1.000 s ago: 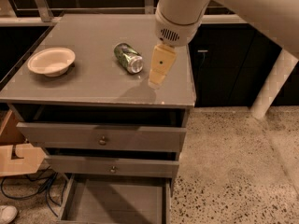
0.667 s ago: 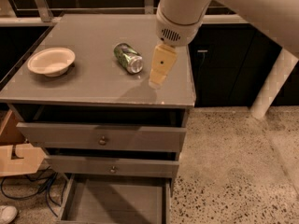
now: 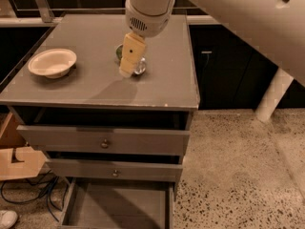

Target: Place green can into bottom drawer

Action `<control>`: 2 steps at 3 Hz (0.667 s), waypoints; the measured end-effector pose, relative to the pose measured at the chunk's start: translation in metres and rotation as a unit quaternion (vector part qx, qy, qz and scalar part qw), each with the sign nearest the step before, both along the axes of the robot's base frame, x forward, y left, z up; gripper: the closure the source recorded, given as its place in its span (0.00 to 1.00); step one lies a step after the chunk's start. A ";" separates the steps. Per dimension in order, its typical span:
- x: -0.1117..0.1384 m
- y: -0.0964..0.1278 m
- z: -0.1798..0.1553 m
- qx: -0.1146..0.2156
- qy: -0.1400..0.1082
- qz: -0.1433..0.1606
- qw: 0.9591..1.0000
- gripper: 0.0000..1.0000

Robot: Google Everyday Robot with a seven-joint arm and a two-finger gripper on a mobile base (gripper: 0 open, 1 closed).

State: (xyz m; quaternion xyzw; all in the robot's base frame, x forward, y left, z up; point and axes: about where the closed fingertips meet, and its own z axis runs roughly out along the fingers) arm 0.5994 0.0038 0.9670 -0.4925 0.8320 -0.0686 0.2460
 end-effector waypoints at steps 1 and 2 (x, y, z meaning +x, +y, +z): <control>0.007 0.007 -0.007 0.005 0.004 0.001 1.000 0.00; 0.028 0.025 -0.022 0.013 0.014 -0.001 1.000 0.00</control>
Offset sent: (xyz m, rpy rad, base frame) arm 0.0617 0.0534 -0.0447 0.0536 0.0638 -0.0043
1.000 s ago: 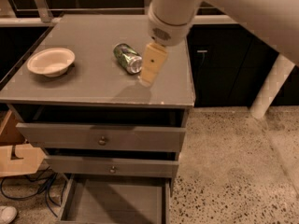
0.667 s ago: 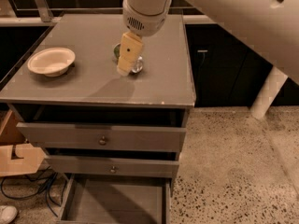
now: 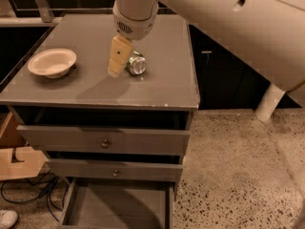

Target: Place green can into bottom drawer

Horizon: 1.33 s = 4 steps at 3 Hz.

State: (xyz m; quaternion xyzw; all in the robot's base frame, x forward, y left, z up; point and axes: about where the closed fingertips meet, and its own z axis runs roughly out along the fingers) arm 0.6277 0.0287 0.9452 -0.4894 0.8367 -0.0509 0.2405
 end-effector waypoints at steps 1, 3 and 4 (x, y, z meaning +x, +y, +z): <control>0.031 0.023 -0.024 0.000 0.018 0.014 1.000 0.00; 0.048 0.026 -0.032 0.010 0.018 0.007 1.000 0.00; 0.099 0.043 -0.085 0.015 0.051 -0.015 0.998 0.00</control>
Offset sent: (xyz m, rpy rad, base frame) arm 0.0445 0.0330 -0.0356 -0.0038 0.0602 0.0415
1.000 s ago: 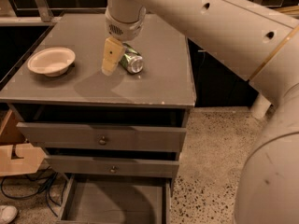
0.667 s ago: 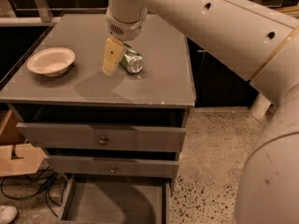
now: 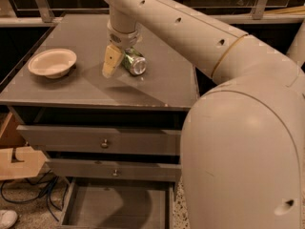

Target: Place green can into bottom drawer

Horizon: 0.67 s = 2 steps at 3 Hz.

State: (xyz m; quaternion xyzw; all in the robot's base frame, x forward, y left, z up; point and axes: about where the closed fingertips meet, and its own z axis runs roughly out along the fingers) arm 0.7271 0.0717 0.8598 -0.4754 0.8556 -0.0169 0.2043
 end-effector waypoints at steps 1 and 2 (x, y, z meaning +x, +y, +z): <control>0.002 0.006 -0.006 0.001 0.006 0.005 1.000 0.00; 0.003 0.007 -0.014 0.004 0.015 0.005 1.000 0.00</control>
Offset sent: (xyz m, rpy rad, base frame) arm 0.0044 0.0056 -0.0182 0.0175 0.0445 0.0033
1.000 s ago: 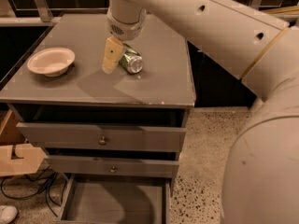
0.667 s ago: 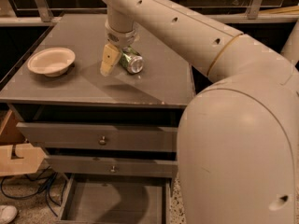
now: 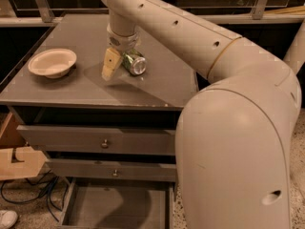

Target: Place green can into bottom drawer

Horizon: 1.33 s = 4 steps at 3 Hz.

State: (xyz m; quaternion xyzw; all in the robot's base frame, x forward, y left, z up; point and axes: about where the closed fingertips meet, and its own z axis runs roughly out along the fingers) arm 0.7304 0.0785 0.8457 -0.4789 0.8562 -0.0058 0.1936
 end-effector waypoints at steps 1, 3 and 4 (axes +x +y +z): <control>0.000 0.000 -0.002 0.001 0.002 0.001 1.000 0.00; 0.000 0.000 -0.002 0.001 0.002 0.001 1.000 0.47; 0.000 0.000 -0.003 0.001 0.002 0.001 1.000 0.72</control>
Offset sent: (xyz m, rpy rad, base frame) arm -0.0001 0.0000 -0.0024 0.0013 0.0047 0.0018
